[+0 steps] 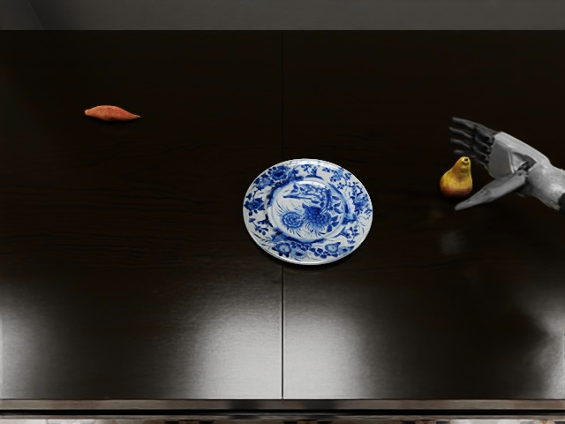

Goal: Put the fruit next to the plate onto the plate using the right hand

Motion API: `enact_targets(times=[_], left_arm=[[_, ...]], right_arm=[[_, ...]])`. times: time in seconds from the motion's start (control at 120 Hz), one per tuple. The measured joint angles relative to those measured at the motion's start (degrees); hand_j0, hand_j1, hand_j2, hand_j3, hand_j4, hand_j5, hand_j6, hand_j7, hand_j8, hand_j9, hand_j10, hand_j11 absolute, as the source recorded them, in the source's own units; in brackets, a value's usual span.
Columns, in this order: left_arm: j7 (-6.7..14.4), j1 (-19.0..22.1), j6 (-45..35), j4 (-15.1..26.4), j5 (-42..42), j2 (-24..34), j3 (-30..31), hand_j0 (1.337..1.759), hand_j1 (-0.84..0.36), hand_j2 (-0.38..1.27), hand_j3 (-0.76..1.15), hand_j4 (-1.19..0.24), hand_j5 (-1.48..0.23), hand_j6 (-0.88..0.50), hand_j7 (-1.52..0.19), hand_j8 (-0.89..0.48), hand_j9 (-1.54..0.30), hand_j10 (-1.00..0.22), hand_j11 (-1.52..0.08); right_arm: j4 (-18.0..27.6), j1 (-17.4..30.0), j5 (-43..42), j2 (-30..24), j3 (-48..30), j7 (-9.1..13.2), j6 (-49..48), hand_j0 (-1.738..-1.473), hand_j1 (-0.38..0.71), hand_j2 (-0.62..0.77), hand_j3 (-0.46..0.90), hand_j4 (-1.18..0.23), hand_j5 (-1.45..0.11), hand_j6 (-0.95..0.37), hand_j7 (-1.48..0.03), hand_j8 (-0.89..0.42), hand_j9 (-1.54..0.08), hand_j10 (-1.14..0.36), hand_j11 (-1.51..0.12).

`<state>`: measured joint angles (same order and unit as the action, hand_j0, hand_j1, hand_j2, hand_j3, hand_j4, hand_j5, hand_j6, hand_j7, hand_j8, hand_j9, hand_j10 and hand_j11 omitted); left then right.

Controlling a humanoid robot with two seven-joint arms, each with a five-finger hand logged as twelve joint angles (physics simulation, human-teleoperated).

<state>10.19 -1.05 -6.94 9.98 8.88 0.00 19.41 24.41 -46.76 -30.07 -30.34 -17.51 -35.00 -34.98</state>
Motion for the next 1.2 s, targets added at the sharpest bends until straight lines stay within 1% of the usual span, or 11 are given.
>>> enact_targets(times=[0.267, 0.717, 1.125, 1.2], left_arm=[[0.0, 0.0, 0.0, 0.02, 0.0, 0.0, 0.0, 1.658, 0.35, 0.0, 0.0, 0.0, 0.0, 0.0, 0.0, 0.0, 0.0, 0.0, 0.0], [0.01, 0.0, 0.0, -0.01, 0.0, 0.0, 0.0, 1.658, 0.35, 0.0, 0.0, 0.0, 0.0, 0.0, 0.0, 0.0, 0.0, 0.0, 0.0], [0.01, 0.0, 0.0, 0.0, 0.0, 0.0, 0.0, 1.658, 0.35, 0.0, 0.0, 0.0, 0.0, 0.0, 0.0, 0.0, 0.0, 0.0, 0.0], [0.0, 0.0, 0.0, -0.01, 0.0, 0.0, -0.01, 1.658, 0.35, 0.0, 0.0, 0.0, 0.0, 0.0, 0.0, 0.0, 0.0, 0.0, 0.0]], right_arm=[[-1.05, 0.24, 2.29, 1.64, 0.04, 0.0, 0.17, -1.658, -0.26, -0.01, 0.0, -0.08, -0.1, -0.08, -0.1, -0.08, -0.1, -0.08, -0.1], [-2.58, 0.8, 2.69, 2.79, 0.75, 0.0, 3.59, -1.658, -0.2, -0.02, 0.0, -0.13, -0.17, -0.13, -0.17, -0.13, -0.17, -0.13, -0.17], [-2.7, 0.97, 2.57, 2.83, 1.28, 0.0, 3.62, -1.658, 0.01, -0.06, 0.0, -0.3, -0.39, -0.31, -0.39, -0.3, -0.39, -0.3, -0.39], [-2.71, 0.99, 2.9, 2.84, 1.51, 0.0, 3.47, -1.658, 0.05, -0.06, 0.0, -0.35, -0.43, -0.34, -0.44, -0.35, -0.43, -0.39, -0.43]])
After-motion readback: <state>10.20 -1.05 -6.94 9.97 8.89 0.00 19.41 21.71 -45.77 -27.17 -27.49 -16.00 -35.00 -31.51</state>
